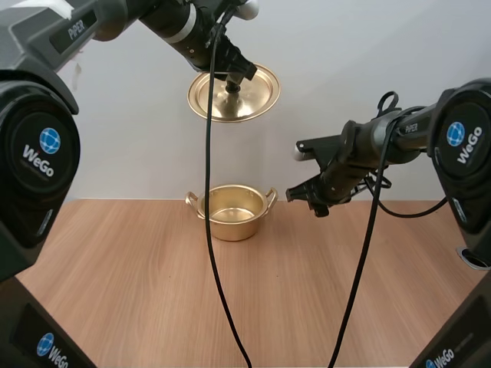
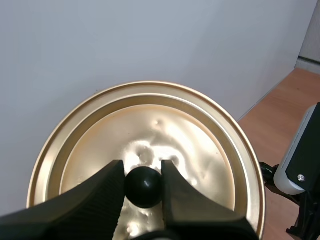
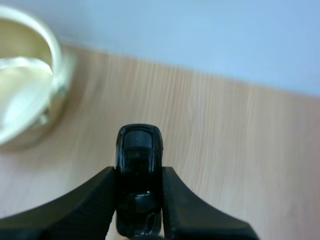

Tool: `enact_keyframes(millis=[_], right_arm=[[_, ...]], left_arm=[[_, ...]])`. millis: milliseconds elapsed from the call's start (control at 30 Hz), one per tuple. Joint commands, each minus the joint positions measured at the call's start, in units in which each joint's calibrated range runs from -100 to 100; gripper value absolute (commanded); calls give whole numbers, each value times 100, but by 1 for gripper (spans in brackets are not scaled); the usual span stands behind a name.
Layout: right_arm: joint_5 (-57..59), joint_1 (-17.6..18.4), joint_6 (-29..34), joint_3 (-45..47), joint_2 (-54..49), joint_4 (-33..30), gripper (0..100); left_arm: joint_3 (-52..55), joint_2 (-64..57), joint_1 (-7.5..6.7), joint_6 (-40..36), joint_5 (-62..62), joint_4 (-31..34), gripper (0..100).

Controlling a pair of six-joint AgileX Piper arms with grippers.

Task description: Open the pot, put the car inside, and close it

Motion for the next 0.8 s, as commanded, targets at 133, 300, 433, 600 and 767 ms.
enact_keyframes(millis=[133, 300, 433, 600, 767], right_arm=[[113, 328, -684, -831, 208, 651, 0], [14, 657, -922, -1424, 758, 764, 0], [-2, 872, -922, -1924, 1431, 764, 0], [38, 1112, -1019, -2343, 2244, 764, 0], [49, 1240, -1030, -2485, 2783, 762, 0]], left_arm=[[-452, -264, -1, -113, -337, -283, 0], [-812, -571, 77, -173, -387, -365, 0], [-1126, -784, 248, -205, -387, -422, 0], [-1391, -920, 322, -205, 4, -567, 0], [-1420, -918, 322, -205, 185, -616, 0]])
